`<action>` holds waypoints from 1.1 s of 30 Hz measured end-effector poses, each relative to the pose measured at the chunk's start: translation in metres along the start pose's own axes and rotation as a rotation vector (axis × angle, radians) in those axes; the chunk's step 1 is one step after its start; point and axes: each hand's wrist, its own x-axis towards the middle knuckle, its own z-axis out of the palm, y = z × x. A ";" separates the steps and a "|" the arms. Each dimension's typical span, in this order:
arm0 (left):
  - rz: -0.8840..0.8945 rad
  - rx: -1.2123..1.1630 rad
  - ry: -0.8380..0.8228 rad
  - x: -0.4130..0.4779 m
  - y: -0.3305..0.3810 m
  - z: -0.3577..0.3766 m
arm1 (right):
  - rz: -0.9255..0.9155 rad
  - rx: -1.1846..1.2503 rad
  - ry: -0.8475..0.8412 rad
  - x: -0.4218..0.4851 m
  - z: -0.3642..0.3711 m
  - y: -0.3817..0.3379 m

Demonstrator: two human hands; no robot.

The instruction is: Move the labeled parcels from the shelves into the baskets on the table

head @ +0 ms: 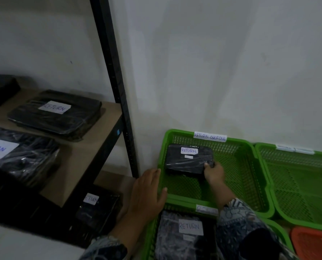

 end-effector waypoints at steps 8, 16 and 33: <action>-0.015 0.033 -0.028 -0.001 -0.002 0.005 | -0.021 -0.193 0.082 0.004 0.007 0.000; -0.032 0.097 -0.096 -0.001 0.004 -0.001 | -0.160 -0.303 0.127 -0.020 -0.014 -0.004; 0.267 -0.006 -0.091 -0.090 0.027 -0.076 | -0.737 -0.709 0.125 -0.218 -0.028 0.012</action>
